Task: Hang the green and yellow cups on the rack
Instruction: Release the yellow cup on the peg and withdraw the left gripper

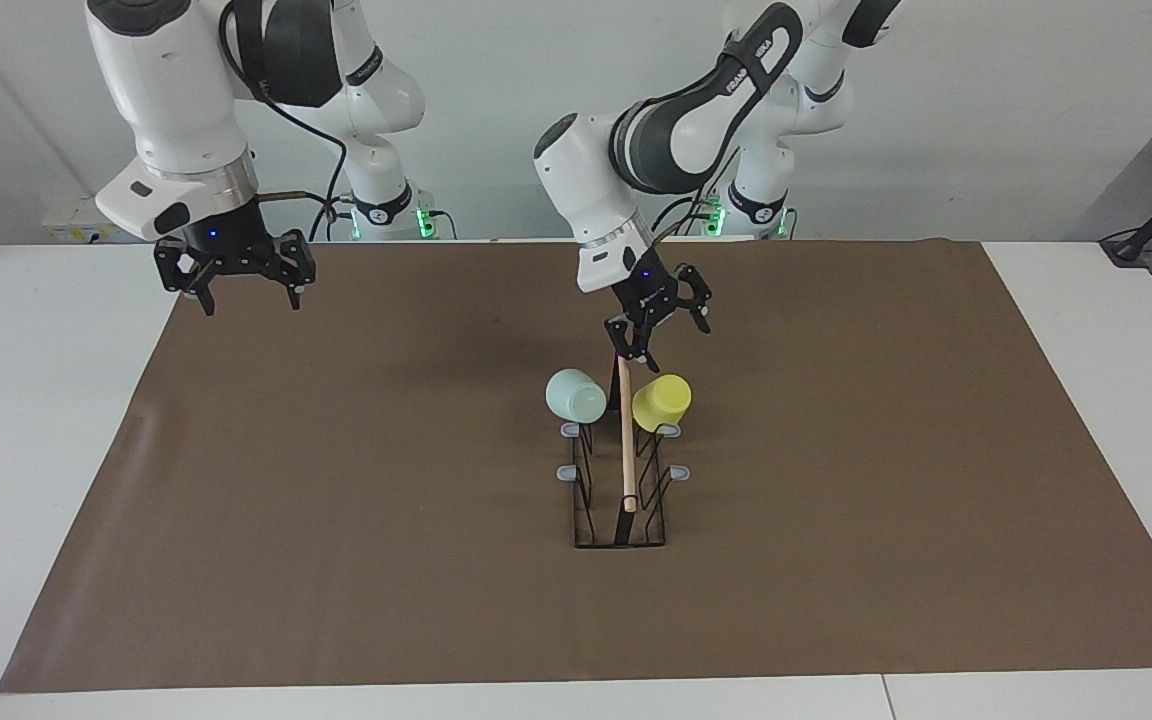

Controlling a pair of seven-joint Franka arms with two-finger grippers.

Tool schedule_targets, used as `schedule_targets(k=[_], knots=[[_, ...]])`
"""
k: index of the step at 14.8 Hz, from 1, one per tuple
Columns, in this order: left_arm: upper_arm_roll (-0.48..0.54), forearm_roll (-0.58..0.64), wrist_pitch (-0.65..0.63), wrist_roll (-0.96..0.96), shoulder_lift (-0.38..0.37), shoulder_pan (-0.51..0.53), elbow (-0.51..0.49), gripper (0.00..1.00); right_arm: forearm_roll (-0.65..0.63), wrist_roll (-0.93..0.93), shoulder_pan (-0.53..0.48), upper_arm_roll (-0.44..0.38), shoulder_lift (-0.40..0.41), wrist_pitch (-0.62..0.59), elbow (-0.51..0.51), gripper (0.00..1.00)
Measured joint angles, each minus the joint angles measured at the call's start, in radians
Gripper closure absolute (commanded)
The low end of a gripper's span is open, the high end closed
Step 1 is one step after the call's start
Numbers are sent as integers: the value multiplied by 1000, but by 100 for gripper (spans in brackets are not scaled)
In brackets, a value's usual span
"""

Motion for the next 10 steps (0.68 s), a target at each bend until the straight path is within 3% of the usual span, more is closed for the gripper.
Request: schedule_targets(k=[3, 7, 10], knots=[[110, -196, 96, 210, -93, -5, -6, 0, 95, 64, -25, -15, 0, -100, 43, 0], [313, -487, 152, 597, -228, -49, -32, 0, 112, 67, -46, -22, 5, -103, 42, 0], [423, -601, 166, 748, -311, -55, -72, 0, 112, 67, -46, -21, 10, -108, 40, 0]])
